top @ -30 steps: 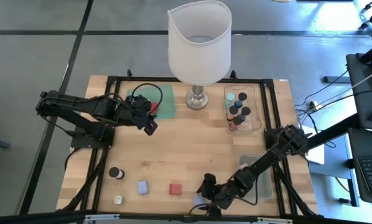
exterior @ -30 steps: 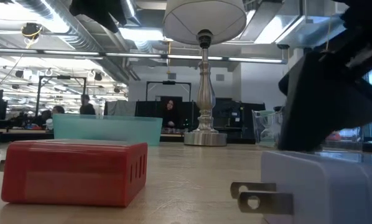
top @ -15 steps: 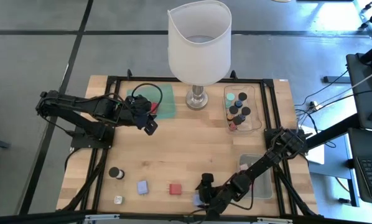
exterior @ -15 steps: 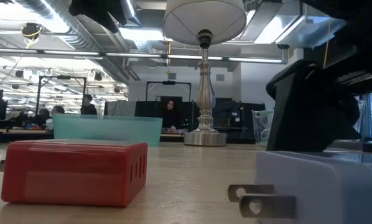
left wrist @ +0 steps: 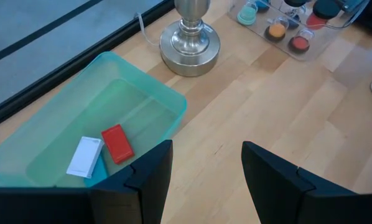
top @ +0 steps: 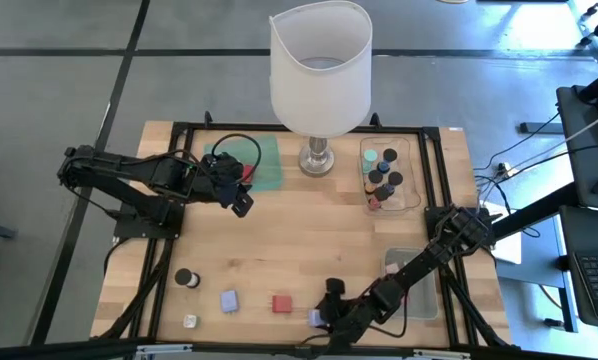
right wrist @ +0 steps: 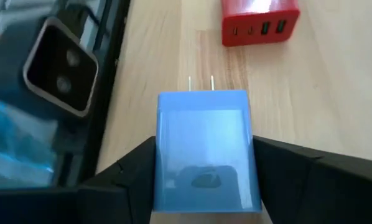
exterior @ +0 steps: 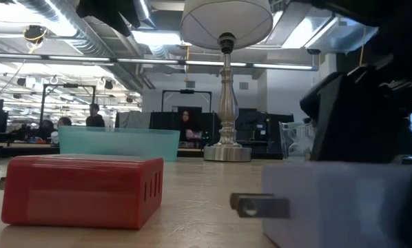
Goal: Pick & Place Office items
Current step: Put the right violet charger adapter into the gray bin
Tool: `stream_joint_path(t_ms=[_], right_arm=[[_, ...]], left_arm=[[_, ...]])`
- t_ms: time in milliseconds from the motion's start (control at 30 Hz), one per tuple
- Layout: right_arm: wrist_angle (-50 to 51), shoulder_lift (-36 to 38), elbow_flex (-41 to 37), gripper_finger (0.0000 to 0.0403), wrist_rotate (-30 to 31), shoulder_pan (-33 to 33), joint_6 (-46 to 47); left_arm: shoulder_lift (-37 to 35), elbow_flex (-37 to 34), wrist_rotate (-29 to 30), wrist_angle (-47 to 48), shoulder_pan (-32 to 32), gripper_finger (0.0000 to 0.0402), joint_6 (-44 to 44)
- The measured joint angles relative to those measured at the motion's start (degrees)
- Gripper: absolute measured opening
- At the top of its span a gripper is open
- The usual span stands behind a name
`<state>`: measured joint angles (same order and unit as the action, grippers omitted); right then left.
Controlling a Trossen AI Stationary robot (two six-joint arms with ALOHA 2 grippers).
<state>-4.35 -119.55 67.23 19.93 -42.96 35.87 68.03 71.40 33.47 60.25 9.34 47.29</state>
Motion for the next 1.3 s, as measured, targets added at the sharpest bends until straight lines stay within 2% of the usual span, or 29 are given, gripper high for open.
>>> stream_joint_path(t_ms=[100,167,333,467,567,633,800,1000,1133,1300], right_arm=[[0.8,0.1,1.8,0.0209,0.0,0.0,6.3],[3.8,1.2,4.0,0.0209,0.0,0.2,6.5],[31.8,4.7,13.2,0.0209,2.1,0.8,3.6],[54.4,7.9,21.2,0.0231,3.1,2.2,7.2],[67.6,9.9,24.6,0.0233,4.9,3.1,10.0],[73.2,12.3,25.6,0.0220,6.7,3.1,11.4],[83.3,18.2,25.7,0.0210,7.7,1.9,16.2],[94.1,23.8,24.8,0.0210,8.2,-2.9,24.4],[93.7,27.8,19.9,0.0210,7.5,-7.3,33.7],[87.9,29.5,11.4,0.0210,2.0,-13.4,47.8]], left_arm=[[0.0,0.0,0.0,0.0,0.0,0.0189,0.0],[0.0,0.0,0.0,0.0,0.0,0.0189,0.0],[0.0,0.0,0.1,0.0,0.0,0.0189,0.0],[0.0,0.0,0.8,0.0,0.0,0.0189,0.0],[0.0,0.0,1.5,0.0,0.0,0.0189,0.0],[0.0,0.0,1.6,0.0,0.0,0.0189,0.1],[0.0,0.0,3.3,0.0,0.0,0.0189,1.6],[0.0,0.0,5.3,0.0,-0.1,0.0189,3.1],[0.0,0.0,6.5,0.0,-0.1,0.0189,3.4],[0.0,0.0,7.8,0.0,-0.1,0.0189,4.5]])
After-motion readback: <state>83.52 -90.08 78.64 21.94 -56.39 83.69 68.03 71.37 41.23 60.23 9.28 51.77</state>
